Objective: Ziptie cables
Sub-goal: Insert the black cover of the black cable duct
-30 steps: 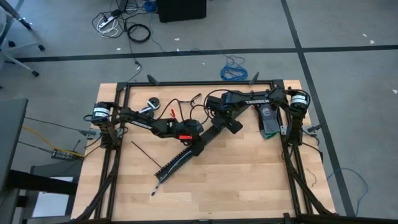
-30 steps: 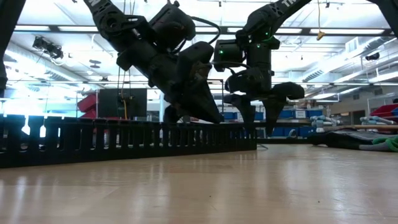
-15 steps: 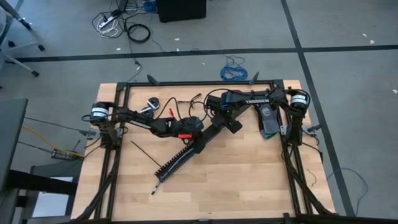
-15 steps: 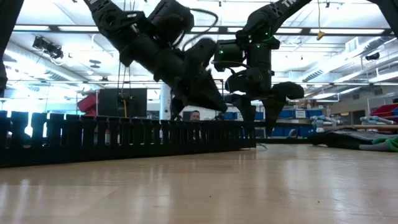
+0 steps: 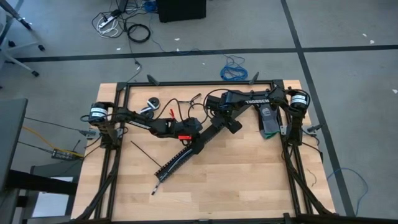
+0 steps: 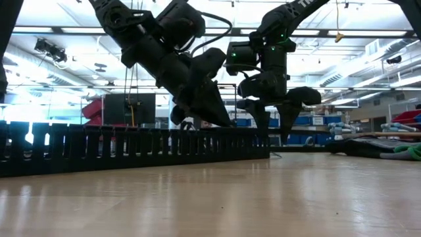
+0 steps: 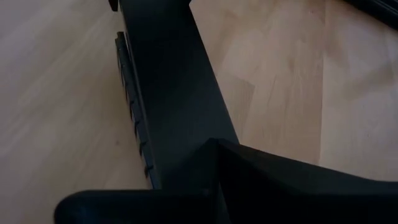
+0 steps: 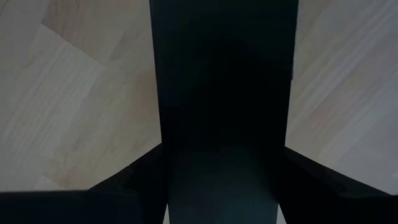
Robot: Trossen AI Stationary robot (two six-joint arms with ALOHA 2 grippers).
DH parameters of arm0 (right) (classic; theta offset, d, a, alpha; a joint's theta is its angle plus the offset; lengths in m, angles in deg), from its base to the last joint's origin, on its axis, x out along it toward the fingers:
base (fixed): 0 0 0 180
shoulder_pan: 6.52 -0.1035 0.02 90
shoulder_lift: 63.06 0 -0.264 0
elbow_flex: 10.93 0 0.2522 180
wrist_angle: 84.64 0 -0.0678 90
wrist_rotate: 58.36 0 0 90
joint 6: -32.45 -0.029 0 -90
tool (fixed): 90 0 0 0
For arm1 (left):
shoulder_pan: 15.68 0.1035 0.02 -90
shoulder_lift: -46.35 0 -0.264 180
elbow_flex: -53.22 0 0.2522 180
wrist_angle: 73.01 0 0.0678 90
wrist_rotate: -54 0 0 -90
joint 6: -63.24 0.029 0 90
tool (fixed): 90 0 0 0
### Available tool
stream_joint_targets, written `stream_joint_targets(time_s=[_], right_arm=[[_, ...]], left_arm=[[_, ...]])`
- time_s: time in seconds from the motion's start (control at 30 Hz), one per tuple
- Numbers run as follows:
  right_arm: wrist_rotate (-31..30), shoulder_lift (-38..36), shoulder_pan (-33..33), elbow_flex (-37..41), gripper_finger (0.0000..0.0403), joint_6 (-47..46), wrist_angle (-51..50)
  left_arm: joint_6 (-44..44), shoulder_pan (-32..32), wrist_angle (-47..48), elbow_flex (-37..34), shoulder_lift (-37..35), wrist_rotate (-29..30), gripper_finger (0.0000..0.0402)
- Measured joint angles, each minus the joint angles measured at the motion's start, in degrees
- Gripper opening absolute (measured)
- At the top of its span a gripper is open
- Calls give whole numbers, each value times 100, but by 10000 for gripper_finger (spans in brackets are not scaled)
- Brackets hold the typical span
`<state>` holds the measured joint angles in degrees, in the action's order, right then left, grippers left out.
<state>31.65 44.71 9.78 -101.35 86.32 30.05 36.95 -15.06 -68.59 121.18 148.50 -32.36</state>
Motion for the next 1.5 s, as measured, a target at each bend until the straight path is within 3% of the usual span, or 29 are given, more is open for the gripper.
stream_joint_targets(time_s=[1.5], right_arm=[[81, 2, 17, 4, 229, 266, 150]], left_arm=[[-399, 0, -24, 7, 72, -22, 0]])
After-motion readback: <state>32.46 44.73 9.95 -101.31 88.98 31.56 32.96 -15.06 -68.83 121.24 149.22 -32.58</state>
